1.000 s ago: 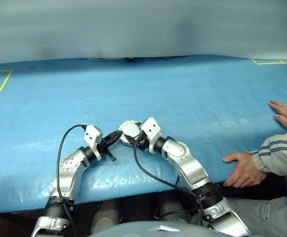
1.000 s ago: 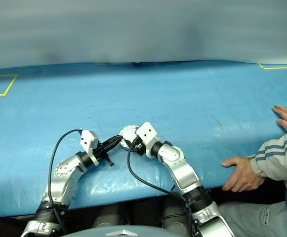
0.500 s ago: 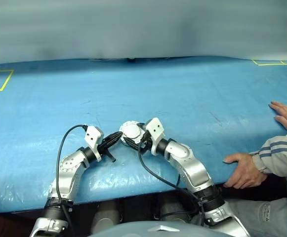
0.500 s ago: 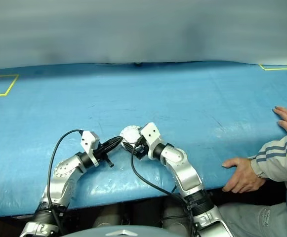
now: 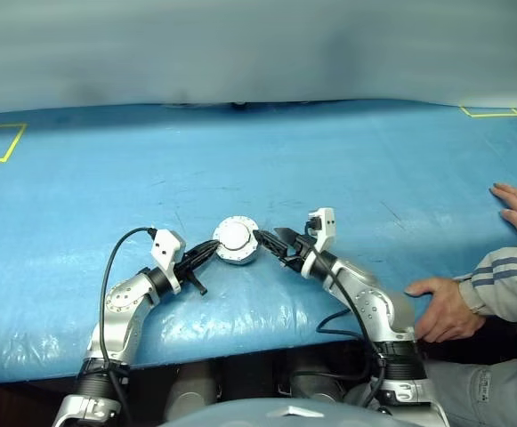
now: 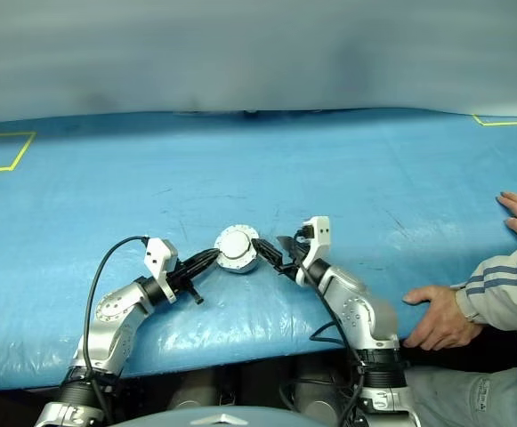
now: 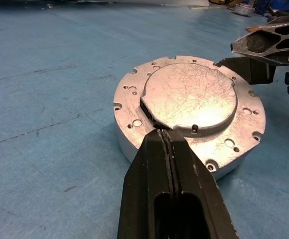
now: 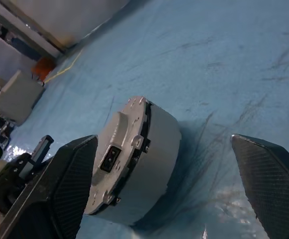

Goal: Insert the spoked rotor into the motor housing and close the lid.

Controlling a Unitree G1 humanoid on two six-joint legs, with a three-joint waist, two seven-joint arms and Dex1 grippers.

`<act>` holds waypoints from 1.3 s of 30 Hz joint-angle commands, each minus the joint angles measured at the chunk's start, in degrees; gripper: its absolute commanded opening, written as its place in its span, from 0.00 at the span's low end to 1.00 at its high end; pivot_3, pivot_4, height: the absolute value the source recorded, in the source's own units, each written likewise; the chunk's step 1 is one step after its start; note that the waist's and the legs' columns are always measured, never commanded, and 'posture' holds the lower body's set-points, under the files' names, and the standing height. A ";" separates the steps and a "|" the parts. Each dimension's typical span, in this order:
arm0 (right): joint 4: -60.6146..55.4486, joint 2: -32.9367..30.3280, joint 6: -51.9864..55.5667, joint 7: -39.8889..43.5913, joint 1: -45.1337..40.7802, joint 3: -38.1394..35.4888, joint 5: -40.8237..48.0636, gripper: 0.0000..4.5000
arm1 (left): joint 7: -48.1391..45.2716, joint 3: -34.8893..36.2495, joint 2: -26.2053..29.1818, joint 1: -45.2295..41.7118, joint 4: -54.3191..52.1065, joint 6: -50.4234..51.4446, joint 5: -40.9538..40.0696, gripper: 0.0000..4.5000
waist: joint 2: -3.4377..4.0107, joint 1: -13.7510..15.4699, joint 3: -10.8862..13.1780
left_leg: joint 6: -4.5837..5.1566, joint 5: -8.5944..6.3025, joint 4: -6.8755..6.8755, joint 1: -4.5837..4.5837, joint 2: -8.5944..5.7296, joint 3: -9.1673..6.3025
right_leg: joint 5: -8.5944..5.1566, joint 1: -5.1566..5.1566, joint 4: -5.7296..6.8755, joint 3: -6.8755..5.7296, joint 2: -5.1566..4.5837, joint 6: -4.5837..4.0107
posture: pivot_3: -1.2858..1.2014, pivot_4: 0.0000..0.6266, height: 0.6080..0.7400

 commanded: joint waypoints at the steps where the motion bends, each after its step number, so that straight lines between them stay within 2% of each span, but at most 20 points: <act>1: -0.19 1.40 4.58 -1.03 0.00 -2.29 5.43 0.99 | -0.30 -1.52 -0.39 0.75 0.45 0.51 0.91 0.00 | 0.01 0.00 0.01 | 0.00 0.00 -0.01 0.00 0.00 0.00 | -0.01 0.00 0.00 0.00 0.00 0.01 | 0.52 0.24 1.00; 9: 2.08 3.90 9.15 -1.80 0.69 -2.46 9.37 0.99 | -0.10 -1.39 -0.25 1.03 0.31 0.45 1.02 0.00 | 0.05 -0.03 0.03 | 0.05 -0.03 -0.02 -0.02 -0.02 -0.01 | -0.08 0.00 -0.03 -0.02 -0.02 0.11 | 0.52 0.24 1.00; 12: 3.42 4.88 9.23 -2.05 0.59 -3.75 10.64 0.87 | -0.04 -1.37 -0.17 1.06 0.24 0.37 1.12 0.00 | 0.05 -0.06 0.03 | 0.05 -0.04 -0.02 -0.02 -0.02 0.00 | -0.09 0.00 -0.04 -0.02 -0.02 0.12 | 0.52 0.24 1.00; 20: 3.66 4.55 9.34 -1.93 0.76 -3.37 11.67 0.29 | 0.08 -1.06 -0.20 1.11 -0.02 0.76 0.51 0.00 | 0.15 -0.12 0.09 | 0.05 -0.04 -0.05 -0.10 -0.02 -0.01 | -0.09 -0.05 -0.07 -0.04 -0.03 0.13 | 0.52 0.24 1.00; 22: 3.71 4.45 9.21 -2.16 0.88 -3.28 11.76 0.26 | 0.25 -0.48 -0.68 1.02 -0.42 1.09 -0.49 0.00 | 0.15 -0.12 0.09 | 0.05 -0.04 -0.05 -0.10 -0.02 -0.01 | -0.09 -0.05 -0.07 -0.04 -0.02 0.13 | 0.52 0.24 1.00; 27: 3.61 4.69 8.68 -2.89 0.78 -3.78 12.26 0.26 | 2.86 3.67 -3.91 0.43 -2.25 6.43 -6.97 0.00 | 0.14 -0.17 0.11 | 0.05 -0.04 -0.05 -0.12 -0.02 -0.01 | -0.09 -0.06 -0.08 -0.04 -0.02 0.14 | 0.52 0.24 1.00; 30: 3.66 6.82 8.27 -3.42 0.02 -7.82 17.21 0.26 | 3.06 7.85 -6.43 0.48 -5.26 12.44 -16.21 0.00 | 0.06 -0.31 0.18 | 0.06 -0.04 -0.05 -0.25 -0.02 -0.02 | -0.08 -0.07 -0.05 -0.03 0.00 0.15 | 0.52 0.24 1.00; 33: 3.65 9.30 8.40 -3.97 -1.05 -12.58 24.45 0.26 | 3.87 10.96 -8.33 0.95 -7.56 16.63 -22.65 0.00 | -0.06 -0.23 0.28 | 0.10 0.01 0.02 -0.83 -0.02 -0.02 | 0.03 -0.39 0.06 -0.01 0.30 0.33 | 0.52 0.24 1.00; 36: 3.10 11.11 8.65 -6.20 -2.36 -15.61 30.76 0.26 | 4.13 13.14 -10.22 1.53 -9.03 19.80 -28.05 0.14 | -0.06 -0.28 0.29 | 0.13 0.00 0.06 -1.21 -0.07 -0.02 | 0.19 -0.76 0.05 0.19 0.47 0.59 | 0.52 0.24 1.00; 39: 2.80 11.09 8.74 -7.86 -2.89 -15.90 33.08 0.26 | 4.36 14.12 -11.22 1.72 -9.71 21.96 -30.66 0.34 | -0.07 -0.43 0.31 | 0.15 -0.02 0.08 -1.22 -0.06 -0.01 | 0.18 -0.77 0.03 0.28 0.57 0.64 | 0.52 0.24 1.00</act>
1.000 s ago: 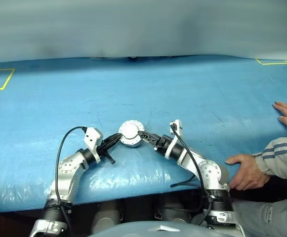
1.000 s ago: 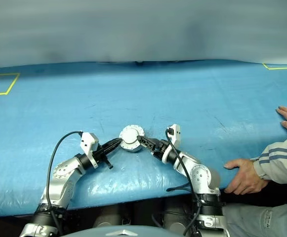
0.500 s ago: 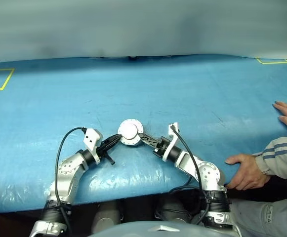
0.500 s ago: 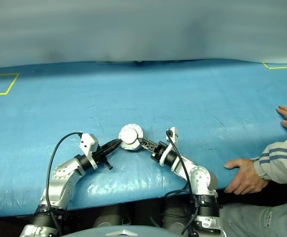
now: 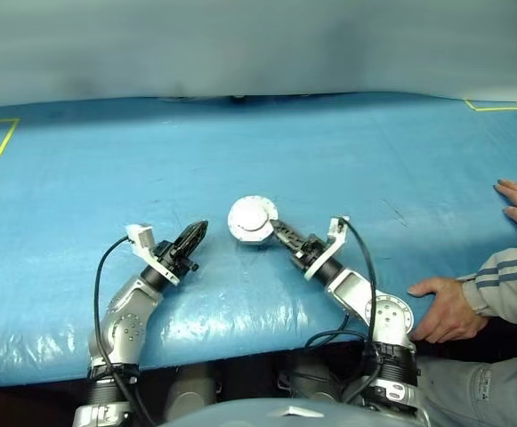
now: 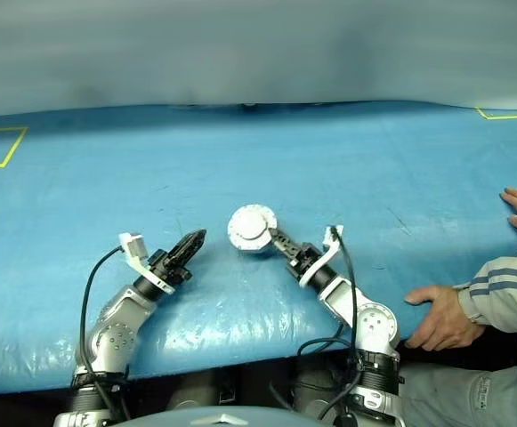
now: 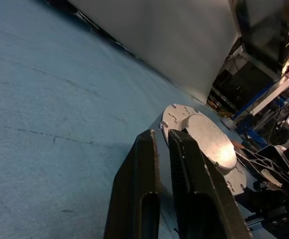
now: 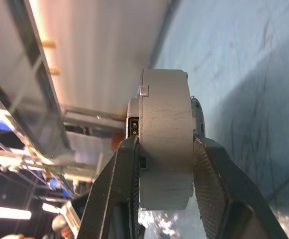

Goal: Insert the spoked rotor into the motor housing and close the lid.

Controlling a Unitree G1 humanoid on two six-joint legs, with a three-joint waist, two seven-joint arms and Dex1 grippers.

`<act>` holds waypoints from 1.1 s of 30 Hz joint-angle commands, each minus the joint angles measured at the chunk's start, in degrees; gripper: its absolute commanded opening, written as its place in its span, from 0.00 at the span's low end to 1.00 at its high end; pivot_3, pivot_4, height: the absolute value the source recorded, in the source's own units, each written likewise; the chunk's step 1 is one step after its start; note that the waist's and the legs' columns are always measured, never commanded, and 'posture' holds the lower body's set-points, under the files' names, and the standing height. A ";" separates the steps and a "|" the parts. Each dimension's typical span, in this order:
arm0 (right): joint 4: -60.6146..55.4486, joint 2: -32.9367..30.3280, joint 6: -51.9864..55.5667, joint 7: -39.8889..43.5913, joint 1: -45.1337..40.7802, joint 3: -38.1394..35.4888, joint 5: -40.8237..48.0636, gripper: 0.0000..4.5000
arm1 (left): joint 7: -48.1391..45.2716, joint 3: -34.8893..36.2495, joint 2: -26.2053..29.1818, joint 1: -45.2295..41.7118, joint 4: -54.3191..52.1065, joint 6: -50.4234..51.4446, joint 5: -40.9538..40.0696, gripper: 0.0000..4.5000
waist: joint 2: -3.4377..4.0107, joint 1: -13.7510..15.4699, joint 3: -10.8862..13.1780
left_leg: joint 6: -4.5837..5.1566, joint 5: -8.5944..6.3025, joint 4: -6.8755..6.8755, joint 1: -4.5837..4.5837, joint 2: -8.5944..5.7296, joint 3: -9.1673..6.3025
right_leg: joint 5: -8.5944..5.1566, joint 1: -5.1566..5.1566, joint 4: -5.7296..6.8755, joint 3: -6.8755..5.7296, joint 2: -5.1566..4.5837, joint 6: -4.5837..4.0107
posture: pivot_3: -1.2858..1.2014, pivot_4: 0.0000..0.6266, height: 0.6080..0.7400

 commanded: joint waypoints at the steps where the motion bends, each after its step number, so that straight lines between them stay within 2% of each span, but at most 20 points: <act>1: -3.17 2.63 0.03 -0.49 -2.21 -0.01 6.59 0.26 | 0.41 1.09 -1.43 0.26 -2.96 2.96 -4.68 0.43 | 0.00 -0.06 0.00 | 0.00 0.00 0.00 0.01 0.02 0.00 | -0.02 0.00 0.00 0.02 0.04 0.04 | 0.52 0.24 1.00; 5: -3.28 3.27 0.40 -2.07 -2.70 0.11 10.35 0.26 | 1.10 2.84 -4.11 0.40 -4.40 8.85 -13.55 0.73 | -0.01 -0.05 0.01 | -0.02 0.01 0.01 0.03 0.07 -0.03 | -0.03 0.00 0.03 0.05 0.13 0.03 | 0.52 0.24 1.00; 9: -3.68 3.14 0.65 -2.83 -2.57 1.46 12.17 0.26 | 2.09 3.14 -4.76 0.41 -4.63 12.99 -17.69 0.99 | -0.01 -0.07 0.01 | -0.02 0.01 0.09 0.02 0.06 -0.03 | -0.02 0.02 0.04 0.08 0.14 0.05 | 0.52 0.24 1.00; 19: -5.45 2.56 3.63 -3.61 -1.26 7.48 14.24 0.26 | 3.23 2.24 -4.72 -1.76 -3.44 19.53 -21.79 0.99 | -0.01 -0.07 0.00 | -0.02 0.01 0.14 0.03 0.05 -0.02 | 0.02 0.03 0.06 0.14 0.18 0.09 | 0.52 0.24 1.00; 30: -5.12 0.67 2.92 -2.85 0.24 11.63 12.05 0.26 | 1.46 0.39 -6.03 -3.95 -3.35 17.93 -18.40 0.99 | -0.03 0.02 -0.01 | -0.02 0.01 0.23 0.04 0.02 -0.02 | 0.12 0.07 0.07 0.19 0.20 0.06 | 0.52 0.24 1.00; 33: -5.14 0.64 2.20 -2.87 0.13 11.55 11.78 0.26 | 1.06 0.52 -6.30 -3.65 -3.67 17.81 -18.48 0.80 | -0.03 0.01 -0.01 | -0.02 0.02 0.24 0.04 0.02 -0.02 | 0.12 0.07 0.08 0.20 0.20 0.07 | 0.52 0.24 1.00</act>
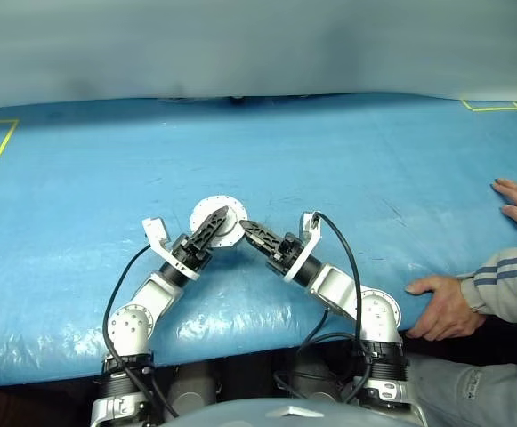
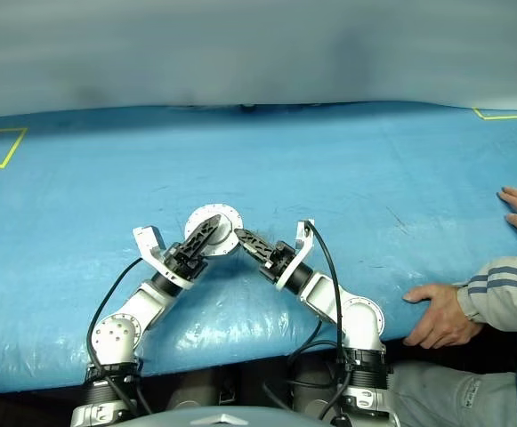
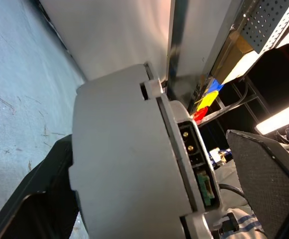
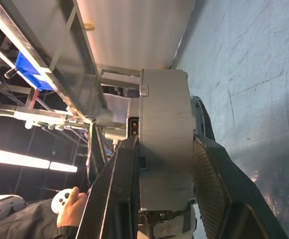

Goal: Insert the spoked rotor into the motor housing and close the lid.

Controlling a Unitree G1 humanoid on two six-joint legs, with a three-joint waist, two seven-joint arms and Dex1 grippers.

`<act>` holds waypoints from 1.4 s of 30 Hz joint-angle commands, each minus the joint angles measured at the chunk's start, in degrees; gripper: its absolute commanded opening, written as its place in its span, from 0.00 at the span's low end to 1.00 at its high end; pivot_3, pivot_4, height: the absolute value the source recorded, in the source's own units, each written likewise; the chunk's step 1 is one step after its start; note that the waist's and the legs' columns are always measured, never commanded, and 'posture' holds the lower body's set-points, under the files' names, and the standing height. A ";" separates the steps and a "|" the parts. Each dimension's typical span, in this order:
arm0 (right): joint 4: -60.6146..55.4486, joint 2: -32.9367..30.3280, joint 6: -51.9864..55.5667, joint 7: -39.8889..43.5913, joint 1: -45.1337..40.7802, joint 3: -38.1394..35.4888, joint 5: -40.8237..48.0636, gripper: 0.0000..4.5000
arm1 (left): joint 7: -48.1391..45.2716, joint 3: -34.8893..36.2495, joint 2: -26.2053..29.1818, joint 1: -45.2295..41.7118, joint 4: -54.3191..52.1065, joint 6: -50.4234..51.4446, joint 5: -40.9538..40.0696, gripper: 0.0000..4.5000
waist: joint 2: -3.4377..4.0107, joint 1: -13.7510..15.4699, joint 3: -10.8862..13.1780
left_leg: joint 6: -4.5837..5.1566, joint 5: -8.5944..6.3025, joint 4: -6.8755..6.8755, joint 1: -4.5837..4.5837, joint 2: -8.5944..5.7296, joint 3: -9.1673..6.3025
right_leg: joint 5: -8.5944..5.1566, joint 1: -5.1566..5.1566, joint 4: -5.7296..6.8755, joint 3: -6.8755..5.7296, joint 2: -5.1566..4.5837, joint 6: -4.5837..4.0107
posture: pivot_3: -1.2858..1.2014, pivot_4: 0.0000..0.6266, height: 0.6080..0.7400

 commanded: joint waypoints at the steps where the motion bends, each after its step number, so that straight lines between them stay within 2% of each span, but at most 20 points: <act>1: -2.84 1.22 -1.53 1.56 -0.76 -0.04 1.32 0.26 | -1.90 -0.47 -0.67 -0.41 -2.36 -0.73 -0.59 0.72 | 0.00 0.00 0.00 | 0.00 0.00 0.00 0.00 0.00 0.00 | 0.00 0.00 0.00 0.01 0.00 0.00 | 0.52 0.24 1.00; 3: -2.63 1.30 -1.99 1.50 -0.92 -0.04 0.93 0.26 | -1.35 -0.34 -0.84 -0.24 -2.52 -0.74 -0.63 0.61 | 0.00 0.05 0.00 | 0.00 0.00 0.00 0.00 0.00 0.01 | 0.01 0.00 0.00 0.02 0.00 -0.01 | 0.52 0.24 1.00; 11: -2.48 0.73 -5.99 2.53 -1.46 1.04 -4.41 0.26 | 3.46 1.48 -2.57 -0.62 -1.98 -1.31 -1.26 0.60 | -0.01 -0.01 -0.01 | 0.00 0.00 0.03 0.01 0.00 0.01 | 0.02 0.00 0.02 0.04 0.01 0.00 | 0.52 0.24 1.00; 16: -1.93 0.12 -10.47 2.88 -2.23 1.71 -10.15 0.62 | 7.11 3.30 -4.47 -2.46 -0.75 -4.23 -0.78 0.60 | -0.01 0.04 -0.01 | 0.00 0.00 0.05 0.01 -0.02 0.01 | 0.04 0.01 0.03 0.04 0.02 0.02 | 0.52 0.24 1.00; 23: 0.41 0.39 -19.83 1.62 -3.44 0.06 -18.90 0.62 | 13.50 7.30 -6.86 -8.60 4.36 -12.90 3.84 0.60 | -0.05 0.16 -0.02 | -0.01 0.02 0.15 0.00 -0.31 -0.01 | 0.07 0.04 0.06 0.04 0.04 0.07 | 0.52 0.24 1.00; 27: -0.78 0.23 -20.41 2.76 -2.61 -0.27 -19.19 0.62 | 19.07 11.66 -6.13 -17.71 13.53 -19.24 7.02 0.60 | -0.08 0.24 -0.01 | 0.01 0.02 0.20 -0.01 -0.37 -0.03 | 0.22 0.07 0.05 0.05 0.03 -0.06 | 0.52 0.24 1.00; 36: -1.68 0.12 -22.18 3.29 -1.77 -0.39 -20.82 0.62 | 21.36 14.56 -3.71 -32.29 33.31 -28.04 14.39 0.60 | -0.13 0.14 0.01 | -0.11 0.10 0.24 -0.07 -0.44 0.01 | 0.28 0.07 -0.01 0.09 -0.01 0.01 | 0.52 0.24 1.00; 42: -1.84 0.29 -22.47 3.29 -1.27 -0.19 -21.08 0.62 | 21.99 15.97 -2.88 -35.22 38.76 -32.38 17.46 0.60 | -0.15 -0.03 0.02 | -0.12 0.10 0.25 -0.10 -0.44 0.03 | 0.29 0.02 -0.01 0.10 -0.01 0.02 | 0.52 0.24 1.00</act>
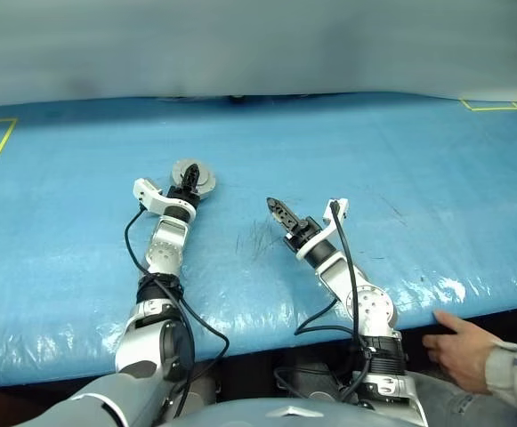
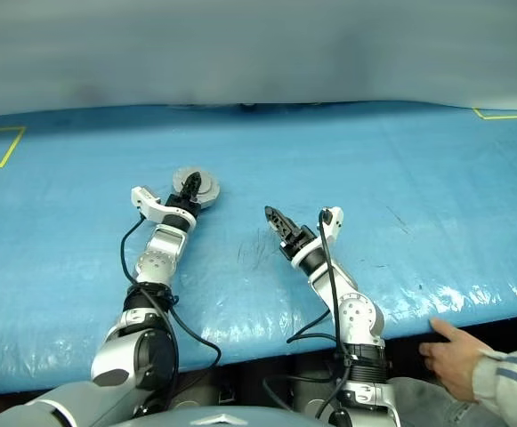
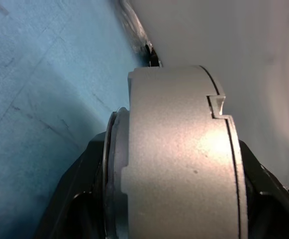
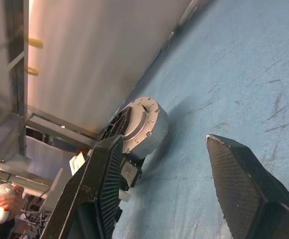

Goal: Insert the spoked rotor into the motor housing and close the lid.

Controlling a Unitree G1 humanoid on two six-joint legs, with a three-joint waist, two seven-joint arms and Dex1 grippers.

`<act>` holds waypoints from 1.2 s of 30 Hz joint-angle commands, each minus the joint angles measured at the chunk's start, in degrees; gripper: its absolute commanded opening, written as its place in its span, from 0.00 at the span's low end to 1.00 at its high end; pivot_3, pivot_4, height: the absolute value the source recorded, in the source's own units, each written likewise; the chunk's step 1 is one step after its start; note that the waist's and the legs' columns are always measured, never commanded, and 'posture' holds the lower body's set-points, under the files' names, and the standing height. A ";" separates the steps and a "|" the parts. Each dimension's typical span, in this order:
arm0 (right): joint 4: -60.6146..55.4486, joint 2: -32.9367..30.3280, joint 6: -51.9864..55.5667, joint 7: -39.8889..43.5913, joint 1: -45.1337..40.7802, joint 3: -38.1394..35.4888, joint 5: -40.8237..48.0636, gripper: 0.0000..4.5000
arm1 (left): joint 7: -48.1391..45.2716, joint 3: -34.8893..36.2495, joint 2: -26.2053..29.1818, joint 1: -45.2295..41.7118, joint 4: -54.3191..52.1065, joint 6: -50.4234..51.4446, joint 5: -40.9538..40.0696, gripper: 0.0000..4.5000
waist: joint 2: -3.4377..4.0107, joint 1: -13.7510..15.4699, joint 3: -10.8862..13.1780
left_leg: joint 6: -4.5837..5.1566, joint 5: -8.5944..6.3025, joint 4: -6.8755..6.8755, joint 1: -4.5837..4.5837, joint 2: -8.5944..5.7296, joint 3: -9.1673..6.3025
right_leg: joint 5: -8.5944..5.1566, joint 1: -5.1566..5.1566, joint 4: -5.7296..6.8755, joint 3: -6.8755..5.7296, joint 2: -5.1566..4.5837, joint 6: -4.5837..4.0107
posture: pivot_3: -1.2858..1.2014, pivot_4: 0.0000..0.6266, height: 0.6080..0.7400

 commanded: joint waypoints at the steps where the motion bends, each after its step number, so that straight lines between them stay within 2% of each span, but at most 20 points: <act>1: -2.25 0.50 -0.99 0.68 -0.01 -0.06 0.05 0.62 | 0.56 -0.01 1.23 -2.20 -0.16 -3.50 2.82 0.60 | 0.00 -0.04 0.00 | -0.02 0.01 0.00 0.00 0.00 0.00 | 0.00 0.00 0.00 0.01 0.00 0.00 | 0.52 0.24 1.00; 2: -2.19 0.58 -0.93 0.77 0.02 0.10 -0.16 0.62 | 0.86 -0.64 1.42 -1.97 -0.13 -3.90 4.12 0.70 | 0.00 -0.03 0.00 | -0.02 0.01 0.00 0.01 0.00 0.01 | 0.00 0.00 0.00 0.01 0.00 0.00 | 0.52 0.24 1.00; 6: -1.97 0.78 -0.49 0.78 0.02 0.53 -0.56 0.62 | 3.48 -0.60 1.13 -0.92 -2.22 -5.37 6.66 0.96 | -0.01 0.11 -0.01 | -0.02 0.02 0.03 0.02 0.01 0.00 | 0.01 0.04 0.03 0.01 0.00 0.00 | 0.52 0.24 1.00; 7: -1.93 0.80 -0.43 0.75 0.00 0.50 -0.54 0.62 | 4.02 -0.49 1.17 -0.53 -2.87 -5.83 7.15 0.99 | -0.01 0.08 -0.01 | -0.02 0.01 0.05 0.02 0.01 -0.01 | 0.01 0.05 0.03 0.00 0.00 0.01 | 0.52 0.24 1.00; 15: -1.15 0.37 0.03 0.01 -0.41 0.30 -1.25 0.62 | 8.62 0.71 3.49 5.65 -11.39 -10.66 11.12 0.99 | 0.00 -0.09 -0.01 | 0.00 0.00 0.06 0.11 0.05 0.05 | 0.04 0.07 0.08 0.07 0.01 0.03 | 0.52 0.24 1.00; 19: -1.07 -0.08 -3.55 1.37 -0.61 1.45 -5.07 0.62 | 7.93 -1.81 5.43 9.16 -16.00 -12.37 15.22 0.99 | -0.01 0.10 -0.01 | 0.10 -0.05 0.06 0.25 0.04 0.05 | 0.06 0.24 0.09 0.06 0.00 0.00 | 0.52 0.24 1.00; 22: -1.15 -0.96 -10.92 4.10 -0.42 2.69 -10.85 0.62 | 2.51 -6.41 7.29 13.18 -20.95 -14.05 18.92 0.99 | 0.00 0.11 -0.01 | 0.17 -0.10 0.06 0.55 0.04 0.04 | 0.05 0.56 0.03 0.03 -0.01 0.01 | 0.52 0.24 1.00; 25: 0.19 -5.22 -19.75 6.24 -0.58 5.02 -20.33 0.62 | -9.53 -14.28 10.48 19.49 -28.82 -14.18 20.44 0.99 | 0.00 0.09 -0.02 | 0.18 -0.11 0.06 0.68 0.04 0.03 | 0.04 0.69 0.01 0.02 -0.08 0.02 | 0.52 0.24 1.00; 28: 1.87 -10.53 -23.29 9.10 -1.20 6.53 -25.57 0.62 | -18.31 -20.02 14.02 24.47 -34.61 -12.55 20.46 0.99 | 0.02 0.04 -0.02 | 0.13 -0.07 0.07 0.72 0.11 0.06 | 0.04 0.70 0.03 0.04 -0.16 0.02 | 0.52 0.24 1.00; 32: 3.93 -17.64 -27.43 12.36 -1.96 9.08 -32.93 0.62 | -24.05 -25.03 17.72 28.43 -38.99 -11.40 22.17 0.99 | 0.06 -0.14 -0.02 | 0.16 -0.09 0.06 0.82 0.37 0.15 | -0.17 0.69 0.07 0.08 -0.07 -0.15 | 0.52 0.24 1.00; 36: 5.99 -22.89 -29.20 16.70 -2.49 11.97 -37.37 0.62 | -26.83 -29.15 20.39 30.06 -38.28 -13.56 27.16 0.99 | 0.06 -0.08 -0.02 | 0.04 -0.02 -0.01 0.94 0.45 0.15 | -0.30 0.70 0.13 0.05 0.10 -0.29 | 0.52 0.24 1.00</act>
